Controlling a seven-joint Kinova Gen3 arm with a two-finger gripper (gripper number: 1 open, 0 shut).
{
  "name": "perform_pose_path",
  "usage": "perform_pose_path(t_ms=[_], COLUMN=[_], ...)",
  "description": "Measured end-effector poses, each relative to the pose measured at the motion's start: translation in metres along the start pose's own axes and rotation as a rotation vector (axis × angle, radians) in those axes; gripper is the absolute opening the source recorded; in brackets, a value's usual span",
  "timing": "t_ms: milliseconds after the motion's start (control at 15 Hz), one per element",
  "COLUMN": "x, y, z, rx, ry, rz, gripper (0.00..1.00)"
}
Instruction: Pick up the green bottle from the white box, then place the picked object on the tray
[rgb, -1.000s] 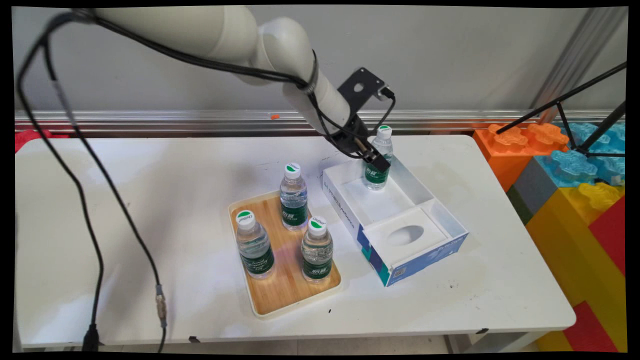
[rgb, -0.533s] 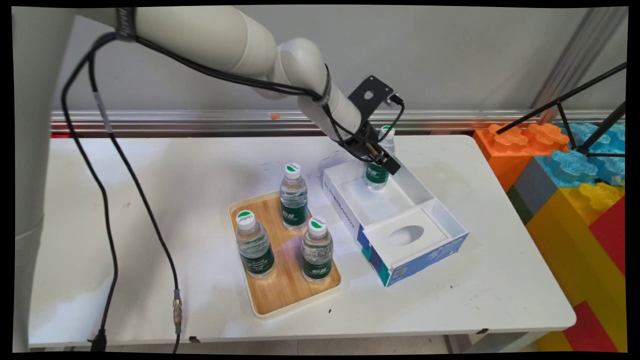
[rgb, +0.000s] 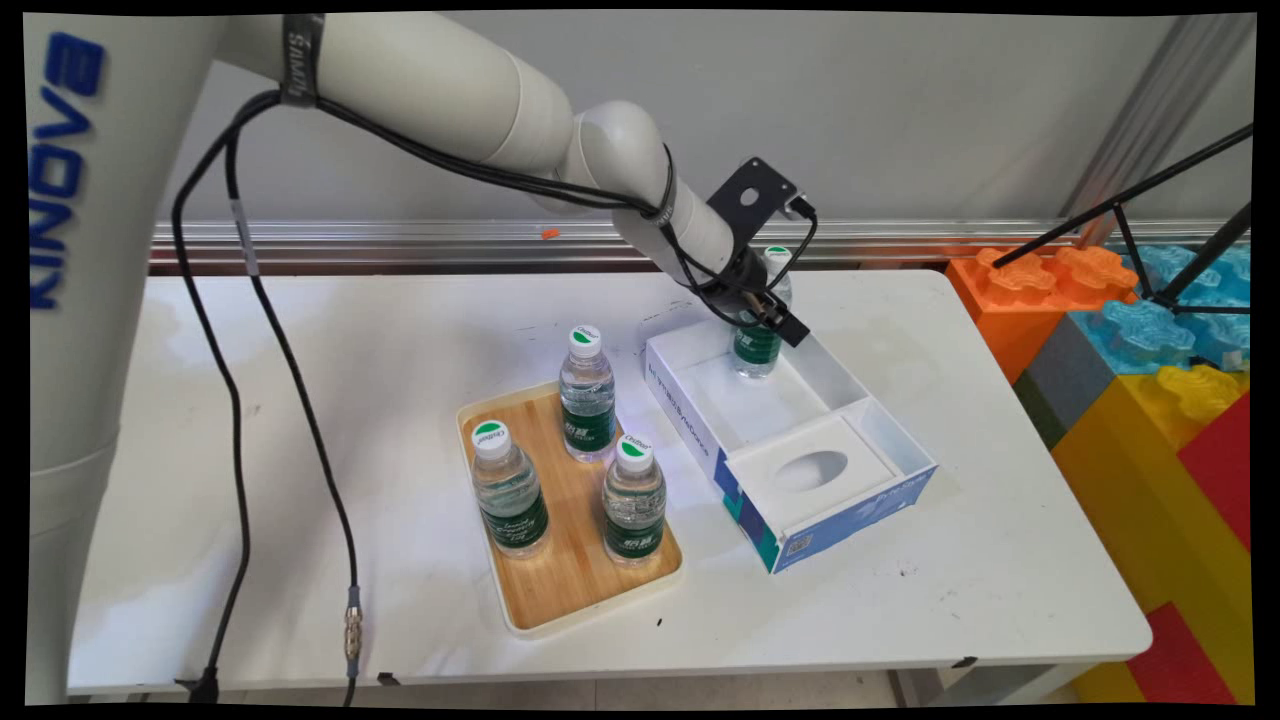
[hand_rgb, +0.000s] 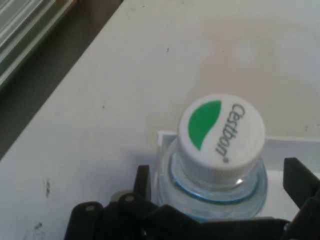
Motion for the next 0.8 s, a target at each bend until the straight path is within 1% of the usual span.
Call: perform_pose_path(t_ms=[200,267,600,800], x=[0.000,0.001,0.003,0.010], y=[-0.002,-0.002,-0.002,0.003], z=[0.004,0.005,-0.001,-0.022], rx=[0.008,0.011,0.017,0.009], ry=[0.008,0.013,0.019,0.033], rz=[0.027,0.045,0.085,0.088], gripper=[1.00,0.00,0.00,0.00])
